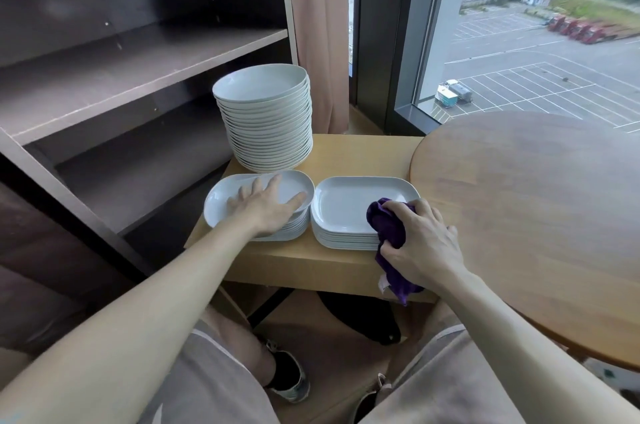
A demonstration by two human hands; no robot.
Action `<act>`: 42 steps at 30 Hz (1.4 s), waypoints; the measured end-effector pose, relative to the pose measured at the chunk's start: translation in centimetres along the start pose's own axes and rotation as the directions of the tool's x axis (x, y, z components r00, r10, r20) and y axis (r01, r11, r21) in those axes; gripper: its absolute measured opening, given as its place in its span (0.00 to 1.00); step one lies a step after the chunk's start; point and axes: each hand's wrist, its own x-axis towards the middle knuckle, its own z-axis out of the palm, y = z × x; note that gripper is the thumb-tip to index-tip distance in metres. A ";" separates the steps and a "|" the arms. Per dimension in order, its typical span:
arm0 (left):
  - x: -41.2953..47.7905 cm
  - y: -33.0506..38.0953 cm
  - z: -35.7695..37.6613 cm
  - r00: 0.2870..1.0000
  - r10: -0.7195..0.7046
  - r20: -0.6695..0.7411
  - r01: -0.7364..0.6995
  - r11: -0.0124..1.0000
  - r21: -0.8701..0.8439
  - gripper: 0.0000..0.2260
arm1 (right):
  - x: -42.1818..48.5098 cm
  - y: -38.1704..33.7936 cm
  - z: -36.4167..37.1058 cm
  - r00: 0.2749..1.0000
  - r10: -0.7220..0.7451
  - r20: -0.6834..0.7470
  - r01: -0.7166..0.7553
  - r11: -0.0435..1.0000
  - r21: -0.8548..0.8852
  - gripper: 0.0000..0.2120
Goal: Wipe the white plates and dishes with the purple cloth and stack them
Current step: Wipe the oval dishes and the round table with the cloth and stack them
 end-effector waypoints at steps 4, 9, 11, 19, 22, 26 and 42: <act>0.2 2.2 0.3 0.997 -0.046 0.061 0.043 0.998 0.042 0.52 | 0.1 0.0 0.1 1.000 0.002 0.002 -0.002 1.000 -0.005 0.27; 1.2 0.5 0.9 0.994 0.094 0.047 -0.097 0.993 0.073 0.35 | 0.2 0.1 0.1 1.000 0.001 -0.001 -0.001 1.000 0.007 0.28; 1.4 -0.7 0.9 0.989 0.145 0.035 -0.147 0.985 0.090 0.30 | 0.3 0.1 0.1 1.000 -0.001 -0.005 0.001 1.000 0.006 0.28; 0.7 1.1 0.8 0.944 0.331 0.002 -0.330 0.943 -0.032 0.53 | 0.3 0.1 0.3 1.000 0.001 0.006 -0.001 1.000 -0.018 0.28; 1.4 1.7 1.7 0.943 0.322 0.079 -0.325 0.946 0.018 0.56 | 0.3 0.1 0.3 1.000 0.003 0.008 -0.002 1.000 -0.030 0.28; 1.9 1.6 2.8 0.954 0.286 0.091 -0.294 0.950 0.101 0.58 | 0.4 0.0 0.1 1.000 0.002 0.029 -0.001 0.999 -0.053 0.27; 2.1 1.9 2.8 0.946 0.276 0.168 -0.297 0.948 0.115 0.57 | 6.3 -3.2 -2.2 0.933 -0.088 0.350 0.183 0.951 -0.248 0.21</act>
